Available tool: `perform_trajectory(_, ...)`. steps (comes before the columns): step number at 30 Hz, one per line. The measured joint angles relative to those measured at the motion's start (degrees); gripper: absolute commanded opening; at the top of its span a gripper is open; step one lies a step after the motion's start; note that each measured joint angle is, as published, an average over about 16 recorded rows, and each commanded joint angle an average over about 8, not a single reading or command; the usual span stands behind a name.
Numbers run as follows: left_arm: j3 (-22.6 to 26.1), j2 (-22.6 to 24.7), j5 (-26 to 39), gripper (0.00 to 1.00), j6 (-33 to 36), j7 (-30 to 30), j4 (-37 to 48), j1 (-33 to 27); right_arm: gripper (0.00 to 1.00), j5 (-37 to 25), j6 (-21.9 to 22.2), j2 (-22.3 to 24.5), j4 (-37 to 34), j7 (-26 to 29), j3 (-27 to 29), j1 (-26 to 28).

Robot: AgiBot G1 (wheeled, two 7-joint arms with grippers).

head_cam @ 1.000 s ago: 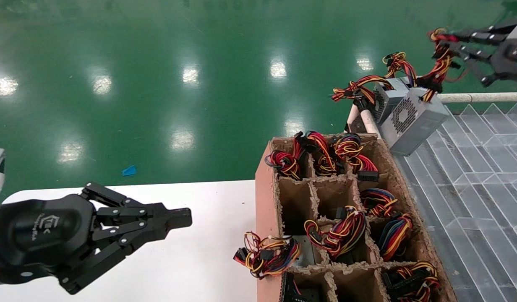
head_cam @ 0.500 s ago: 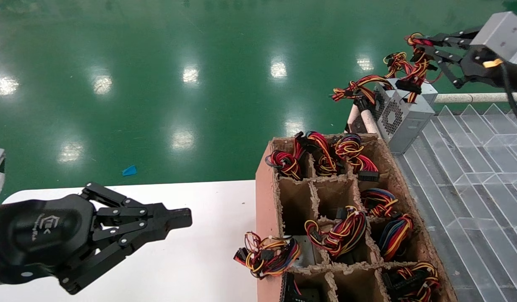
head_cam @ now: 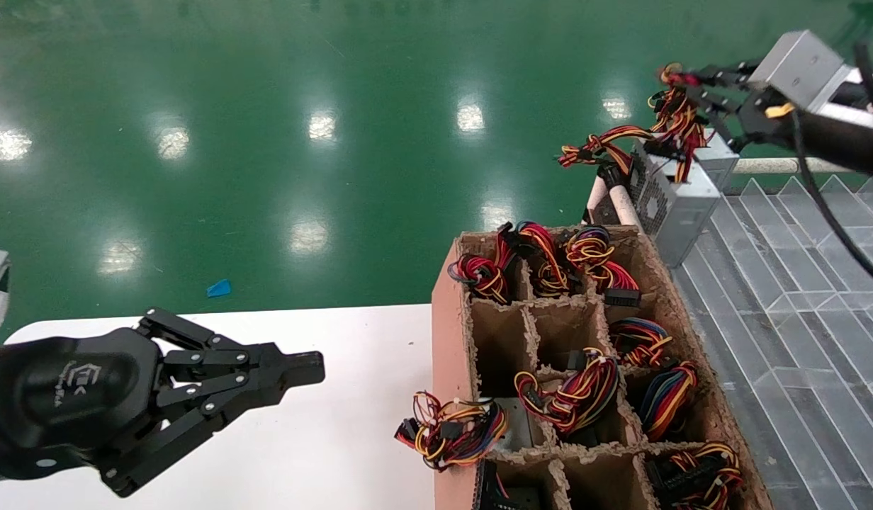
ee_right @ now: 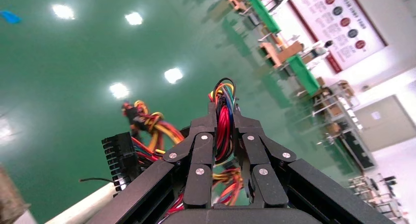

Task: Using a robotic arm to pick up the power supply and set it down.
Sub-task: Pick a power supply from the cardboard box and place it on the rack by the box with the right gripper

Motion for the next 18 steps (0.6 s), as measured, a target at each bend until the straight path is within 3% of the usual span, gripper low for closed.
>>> perform_trajectory(9,0.0,0.0,0.0,0.0,0.0,0.0,0.0,0.0,0.0,-0.91,-0.23,-0.69,-1.23,0.71,-0.66,-0.08)
perform_trajectory(10,0.0,0.0,0.0,0.0,0.0,0.0,0.0,0.0,0.04,-1.03,-0.25,-0.74,-1.36,0.88,-0.74,-0.03)
perform_trajectory(17,0.0,0.0,0.0,0.0,0.0,0.0,0.0,0.0,0.9,-1.66,-0.54,-0.87,-2.06,2.08,-1.19,0.43)
perform_trajectory(18,0.0,0.0,0.0,0.0,0.0,0.0,0.0,0.0,0.98,-1.72,-0.59,-0.87,-2.14,2.25,-1.23,0.5)
